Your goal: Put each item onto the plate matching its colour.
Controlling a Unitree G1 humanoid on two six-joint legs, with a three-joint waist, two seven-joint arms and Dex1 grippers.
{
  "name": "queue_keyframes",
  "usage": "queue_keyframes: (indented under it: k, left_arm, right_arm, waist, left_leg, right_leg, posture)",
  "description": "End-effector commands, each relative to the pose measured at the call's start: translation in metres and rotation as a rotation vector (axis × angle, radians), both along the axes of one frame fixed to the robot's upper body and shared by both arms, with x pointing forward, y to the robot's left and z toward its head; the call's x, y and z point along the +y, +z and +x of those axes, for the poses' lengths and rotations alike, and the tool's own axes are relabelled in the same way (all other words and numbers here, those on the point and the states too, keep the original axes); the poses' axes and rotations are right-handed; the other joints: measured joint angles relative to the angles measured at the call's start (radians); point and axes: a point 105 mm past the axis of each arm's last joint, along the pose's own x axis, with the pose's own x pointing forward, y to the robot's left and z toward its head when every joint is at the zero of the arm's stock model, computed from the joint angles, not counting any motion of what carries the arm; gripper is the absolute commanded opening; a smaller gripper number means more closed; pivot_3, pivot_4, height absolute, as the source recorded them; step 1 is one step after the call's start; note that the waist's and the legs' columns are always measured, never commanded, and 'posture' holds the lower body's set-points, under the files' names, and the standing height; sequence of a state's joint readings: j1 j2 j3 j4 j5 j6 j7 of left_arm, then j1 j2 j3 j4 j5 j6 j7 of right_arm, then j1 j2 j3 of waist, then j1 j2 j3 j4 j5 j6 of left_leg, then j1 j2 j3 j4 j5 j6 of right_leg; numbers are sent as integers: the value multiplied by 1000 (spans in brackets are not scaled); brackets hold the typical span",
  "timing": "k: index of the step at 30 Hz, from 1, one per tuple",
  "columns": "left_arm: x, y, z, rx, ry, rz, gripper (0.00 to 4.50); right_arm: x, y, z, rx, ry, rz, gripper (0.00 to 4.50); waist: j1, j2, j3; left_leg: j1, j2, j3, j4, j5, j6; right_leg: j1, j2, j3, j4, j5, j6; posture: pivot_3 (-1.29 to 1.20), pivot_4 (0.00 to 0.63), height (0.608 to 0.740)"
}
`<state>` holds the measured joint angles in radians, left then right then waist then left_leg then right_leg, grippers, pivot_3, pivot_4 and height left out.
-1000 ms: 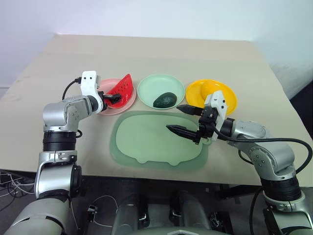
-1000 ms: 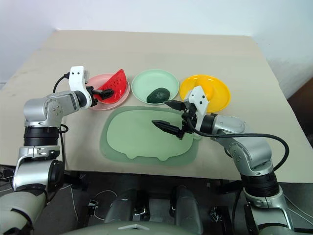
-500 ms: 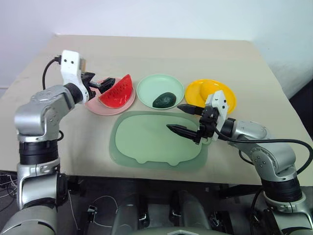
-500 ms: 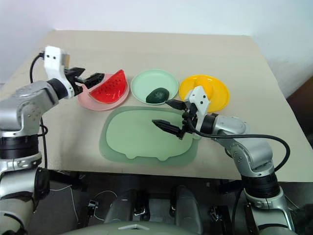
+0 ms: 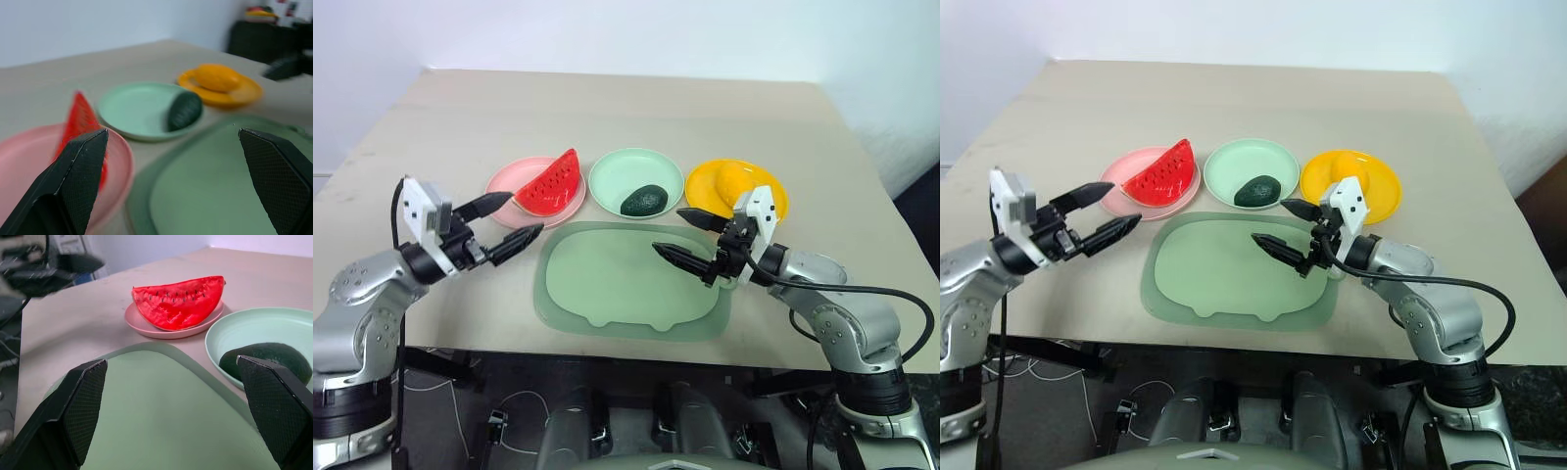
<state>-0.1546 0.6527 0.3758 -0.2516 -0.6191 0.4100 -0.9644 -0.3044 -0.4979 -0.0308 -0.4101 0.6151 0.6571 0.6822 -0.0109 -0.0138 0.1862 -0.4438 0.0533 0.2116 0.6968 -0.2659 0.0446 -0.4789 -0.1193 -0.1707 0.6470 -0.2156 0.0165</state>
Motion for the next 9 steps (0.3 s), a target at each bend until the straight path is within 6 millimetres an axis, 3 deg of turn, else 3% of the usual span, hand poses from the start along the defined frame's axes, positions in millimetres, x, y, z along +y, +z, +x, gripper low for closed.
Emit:
queue_keyframes:
  k: [1, 9]
  left_arm:
    - [7, 5, -5, -60, -4, 13, 4488]
    - [10, -17, -14, -47, -41, 123, 4488]
  right_arm:
    - [-8, 10, -3, -56, -17, 26, 4500]
    - [-16, 4, -4, -44, -43, 4, 4500]
  waist:
    - [1, 0, 0]
    - [-3, 0, 0]
  left_leg:
    - [0, 0, 0, 0, 0, 0]
    - [0, 0, 0, -3, 0, 1]
  right_leg:
    - [0, 0, 0, 0, 0, 0]
    - [-2, 0, 0, -1, 0, 0]
  posture:
    - [0, 150, 696]
    - [0, 150, 696]
